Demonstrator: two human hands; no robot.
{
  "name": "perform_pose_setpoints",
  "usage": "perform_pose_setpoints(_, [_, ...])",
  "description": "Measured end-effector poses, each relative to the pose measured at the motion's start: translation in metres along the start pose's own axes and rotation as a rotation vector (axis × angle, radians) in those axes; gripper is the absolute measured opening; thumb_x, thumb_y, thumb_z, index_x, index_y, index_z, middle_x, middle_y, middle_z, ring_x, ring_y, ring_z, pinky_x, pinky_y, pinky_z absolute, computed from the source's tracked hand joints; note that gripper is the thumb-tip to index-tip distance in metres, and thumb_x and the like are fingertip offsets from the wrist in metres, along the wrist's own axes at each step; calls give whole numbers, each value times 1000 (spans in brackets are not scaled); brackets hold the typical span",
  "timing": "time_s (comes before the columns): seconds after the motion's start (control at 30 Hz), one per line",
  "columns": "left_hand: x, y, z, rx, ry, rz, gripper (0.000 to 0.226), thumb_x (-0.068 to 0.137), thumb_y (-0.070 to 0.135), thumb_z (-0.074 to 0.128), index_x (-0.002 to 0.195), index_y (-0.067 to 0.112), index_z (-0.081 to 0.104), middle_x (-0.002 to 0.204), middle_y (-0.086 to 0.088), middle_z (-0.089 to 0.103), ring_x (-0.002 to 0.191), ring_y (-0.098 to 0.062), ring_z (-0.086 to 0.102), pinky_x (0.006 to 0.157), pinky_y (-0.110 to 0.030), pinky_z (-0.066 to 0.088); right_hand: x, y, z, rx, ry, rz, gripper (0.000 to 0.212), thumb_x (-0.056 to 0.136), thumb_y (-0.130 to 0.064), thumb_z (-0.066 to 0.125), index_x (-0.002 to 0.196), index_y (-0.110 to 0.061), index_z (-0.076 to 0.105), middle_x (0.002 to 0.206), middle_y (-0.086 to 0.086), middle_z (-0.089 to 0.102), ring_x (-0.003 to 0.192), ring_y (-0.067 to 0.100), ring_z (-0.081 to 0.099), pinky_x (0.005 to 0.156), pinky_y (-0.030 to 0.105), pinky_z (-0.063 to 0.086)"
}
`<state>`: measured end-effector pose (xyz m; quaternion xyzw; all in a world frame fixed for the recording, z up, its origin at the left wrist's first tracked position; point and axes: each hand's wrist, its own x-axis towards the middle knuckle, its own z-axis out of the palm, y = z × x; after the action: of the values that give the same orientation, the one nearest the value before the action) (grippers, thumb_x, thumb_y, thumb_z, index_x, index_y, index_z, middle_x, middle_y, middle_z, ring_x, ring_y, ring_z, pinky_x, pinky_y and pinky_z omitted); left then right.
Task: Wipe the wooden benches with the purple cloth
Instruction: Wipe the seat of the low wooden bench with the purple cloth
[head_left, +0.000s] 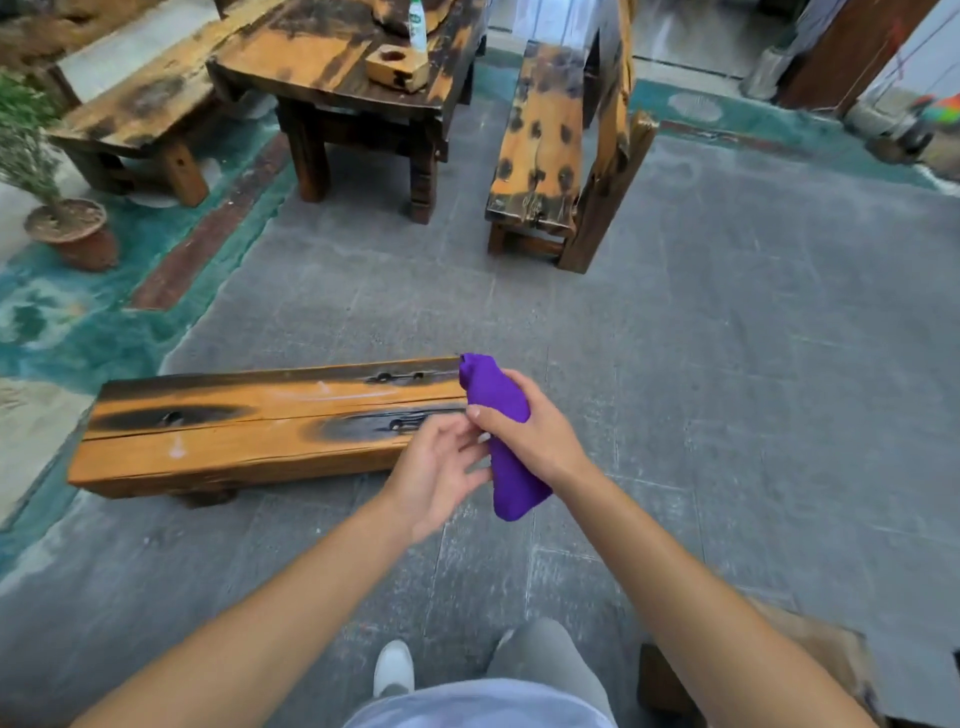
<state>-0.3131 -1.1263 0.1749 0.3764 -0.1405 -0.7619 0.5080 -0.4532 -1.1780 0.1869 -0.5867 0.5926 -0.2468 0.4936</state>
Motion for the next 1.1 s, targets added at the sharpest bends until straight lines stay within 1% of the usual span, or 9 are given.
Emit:
perform_pose_setpoints(0.07, [43, 11, -2, 94, 10, -45, 47, 94, 35, 42, 129, 7, 57, 127, -15, 58, 113, -30, 54, 106, -51, 41, 46, 6, -16, 4, -17, -19, 52, 85, -40, 81, 132, -34, 60, 115, -13, 70, 105, 7, 66, 93, 25, 49])
perform_pose_setpoints(0.13, [76, 20, -7, 210, 119, -8, 44, 103, 39, 36, 126, 11, 62, 132, -15, 62, 112, -31, 61, 104, -51, 45, 83, 7, -21, 22, -11, -27, 41, 88, -32, 79, 126, -30, 66, 105, -13, 72, 96, 8, 67, 84, 21, 49])
perform_pose_setpoints(0.23, [158, 40, -7, 335, 521, 240, 26, 105, 33, 44, 123, 24, 60, 135, -10, 62, 110, -28, 64, 90, -36, 51, 181, 7, -36, -6, -101, -52, 33, 90, -33, 77, 121, -25, 69, 100, -8, 72, 92, 11, 65, 75, 16, 47])
perform_pose_setpoints(0.33, [195, 62, -20, 505, 773, 435, 31, 103, 33, 51, 134, 31, 53, 135, 7, 57, 132, -19, 52, 97, -15, 42, 243, -5, -32, -83, -277, -97, 30, 90, -36, 76, 118, -26, 69, 102, -4, 73, 94, 15, 66, 80, 27, 48])
perform_pose_setpoints(0.47, [205, 71, -51, 962, 1060, 513, 60, 97, 47, 56, 151, 27, 41, 159, -8, 35, 151, -21, 26, 123, -42, 23, 274, -18, -13, -209, -460, -201, 40, 89, -37, 77, 126, -25, 67, 107, -2, 74, 99, 20, 68, 92, 36, 53])
perform_pose_setpoints(0.63, [219, 66, -83, 774, 1522, 428, 69, 94, 47, 63, 155, 29, 35, 165, -12, 23, 153, -27, 22, 121, -51, 24, 333, -50, 48, -460, -801, -520, 53, 89, -35, 77, 137, -23, 61, 126, 3, 71, 115, 24, 65, 101, 34, 48])
perform_pose_setpoints(0.87, [210, 81, -133, 731, 1734, 284, 71, 95, 56, 55, 157, 37, 26, 168, -8, 16, 154, -28, 17, 121, -55, 19, 361, -80, 133, -513, -988, -854, 57, 89, -37, 74, 139, -17, 59, 137, 6, 63, 125, 22, 59, 105, 38, 46])
perform_pose_setpoints(0.93, [203, 69, -132, 604, 1882, 229, 69, 96, 58, 53, 156, 40, 24, 168, -5, 15, 154, -29, 16, 122, -56, 16, 362, -83, 161, -590, -1181, -919, 58, 89, -33, 75, 142, -15, 58, 140, 8, 61, 128, 24, 58, 108, 39, 45])
perform_pose_setpoints(1.1, [211, 73, -130, 538, 2081, 204, 64, 97, 60, 47, 155, 42, 25, 168, -2, 16, 154, -28, 17, 122, -55, 16, 391, -90, 202, -678, -1294, -1064, 56, 93, -38, 70, 145, -22, 55, 146, 4, 53, 129, 25, 55, 102, 38, 48])
